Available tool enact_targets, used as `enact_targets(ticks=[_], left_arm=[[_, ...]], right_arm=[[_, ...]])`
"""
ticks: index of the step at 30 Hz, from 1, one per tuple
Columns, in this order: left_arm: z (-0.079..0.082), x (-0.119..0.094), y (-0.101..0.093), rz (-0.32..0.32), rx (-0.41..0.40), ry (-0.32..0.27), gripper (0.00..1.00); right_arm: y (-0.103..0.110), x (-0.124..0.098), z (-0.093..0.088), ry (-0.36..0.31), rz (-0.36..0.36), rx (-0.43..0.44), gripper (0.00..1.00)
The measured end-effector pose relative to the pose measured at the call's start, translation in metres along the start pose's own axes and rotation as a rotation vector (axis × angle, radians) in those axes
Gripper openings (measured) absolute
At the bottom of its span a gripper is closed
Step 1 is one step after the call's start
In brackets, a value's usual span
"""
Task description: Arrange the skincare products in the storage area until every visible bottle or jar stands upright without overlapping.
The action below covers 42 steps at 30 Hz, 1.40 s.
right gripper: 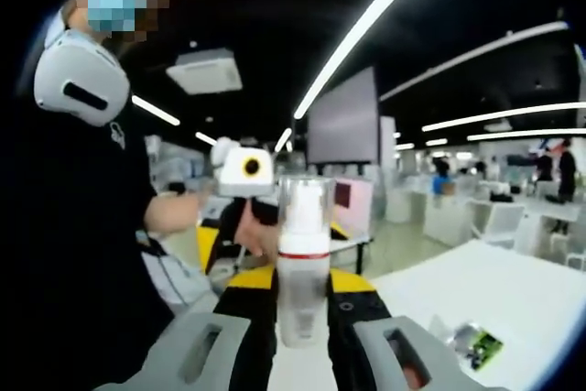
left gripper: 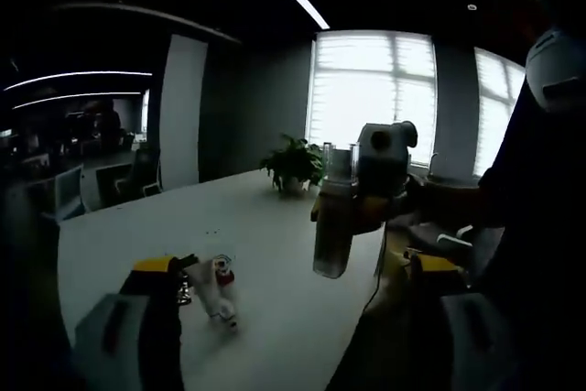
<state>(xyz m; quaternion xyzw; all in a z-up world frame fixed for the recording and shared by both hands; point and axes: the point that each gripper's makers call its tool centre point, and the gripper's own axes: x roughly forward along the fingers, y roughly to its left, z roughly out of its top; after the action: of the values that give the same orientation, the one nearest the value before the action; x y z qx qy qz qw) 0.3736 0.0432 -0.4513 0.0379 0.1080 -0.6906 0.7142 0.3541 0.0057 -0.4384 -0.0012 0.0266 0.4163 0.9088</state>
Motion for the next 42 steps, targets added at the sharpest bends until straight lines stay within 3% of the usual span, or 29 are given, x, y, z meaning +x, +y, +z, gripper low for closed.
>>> enact_targets(ticks=[10,19,30,36,42], left_arm=[[-0.017,-0.012,0.009,0.057,-0.032,0.023,0.99],[-0.032,-0.02,0.018,0.104,-0.084,0.029,0.99],[-0.058,-0.038,0.033,0.178,-0.127,0.052,0.99],[-0.072,-0.04,0.038,0.206,-0.144,0.059,0.99],[-0.082,-0.041,0.043,0.229,-0.181,0.046,0.99]], right_arm=[[-0.009,0.0,-0.009,-0.011,-0.031,-0.004,0.12],[-0.03,-0.001,-0.027,-0.035,-0.078,0.029,0.12],[-0.05,0.003,-0.066,-0.028,-0.094,0.041,0.12],[-0.062,0.005,-0.094,0.014,-0.108,0.035,0.12],[-0.074,0.006,-0.114,-0.011,-0.115,0.044,0.12]])
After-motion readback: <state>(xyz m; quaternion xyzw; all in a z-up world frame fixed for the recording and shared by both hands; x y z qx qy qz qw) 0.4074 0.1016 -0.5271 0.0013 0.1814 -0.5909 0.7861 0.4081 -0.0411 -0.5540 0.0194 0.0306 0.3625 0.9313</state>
